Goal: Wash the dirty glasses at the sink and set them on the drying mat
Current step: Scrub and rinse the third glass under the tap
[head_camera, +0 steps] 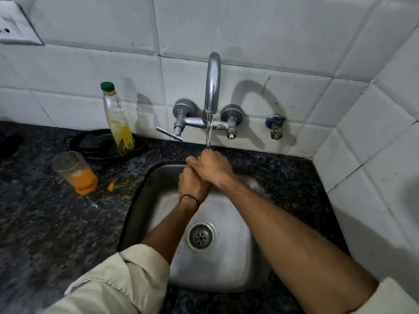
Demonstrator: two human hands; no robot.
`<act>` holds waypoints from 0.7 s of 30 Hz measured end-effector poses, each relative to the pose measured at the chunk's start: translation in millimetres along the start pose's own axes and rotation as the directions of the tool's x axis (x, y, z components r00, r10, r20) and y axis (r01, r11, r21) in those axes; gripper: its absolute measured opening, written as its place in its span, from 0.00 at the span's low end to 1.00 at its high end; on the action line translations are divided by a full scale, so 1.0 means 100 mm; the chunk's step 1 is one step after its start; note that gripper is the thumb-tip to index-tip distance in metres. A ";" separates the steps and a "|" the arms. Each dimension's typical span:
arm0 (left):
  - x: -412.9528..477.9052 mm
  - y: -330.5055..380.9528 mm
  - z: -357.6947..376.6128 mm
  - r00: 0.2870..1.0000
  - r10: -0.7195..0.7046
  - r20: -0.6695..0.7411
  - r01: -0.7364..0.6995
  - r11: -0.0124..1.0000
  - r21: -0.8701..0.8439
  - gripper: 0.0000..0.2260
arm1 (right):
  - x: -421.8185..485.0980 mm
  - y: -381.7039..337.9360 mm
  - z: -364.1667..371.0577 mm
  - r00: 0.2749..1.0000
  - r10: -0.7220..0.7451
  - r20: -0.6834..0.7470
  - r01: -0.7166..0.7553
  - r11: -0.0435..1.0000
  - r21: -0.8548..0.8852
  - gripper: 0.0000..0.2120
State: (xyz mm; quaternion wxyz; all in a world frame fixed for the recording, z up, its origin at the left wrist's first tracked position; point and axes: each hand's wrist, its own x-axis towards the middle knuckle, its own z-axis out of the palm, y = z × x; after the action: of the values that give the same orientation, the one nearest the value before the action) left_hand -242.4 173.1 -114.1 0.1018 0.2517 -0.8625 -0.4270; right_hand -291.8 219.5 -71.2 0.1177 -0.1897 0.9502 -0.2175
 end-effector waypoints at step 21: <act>0.07 -0.43 -0.20 0.851 0.263 0.455 0.157 0.700 -0.697 0.21 | -0.15 0.22 -0.10 0.961 -0.272 0.041 0.255 0.936 0.242 0.20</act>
State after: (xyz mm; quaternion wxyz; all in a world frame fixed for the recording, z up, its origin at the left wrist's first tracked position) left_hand -225.3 133.8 -136.0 -0.0345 0.0405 -0.6300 -0.7748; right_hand -288.5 247.4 -70.2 0.1443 -0.3081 0.8787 -0.3349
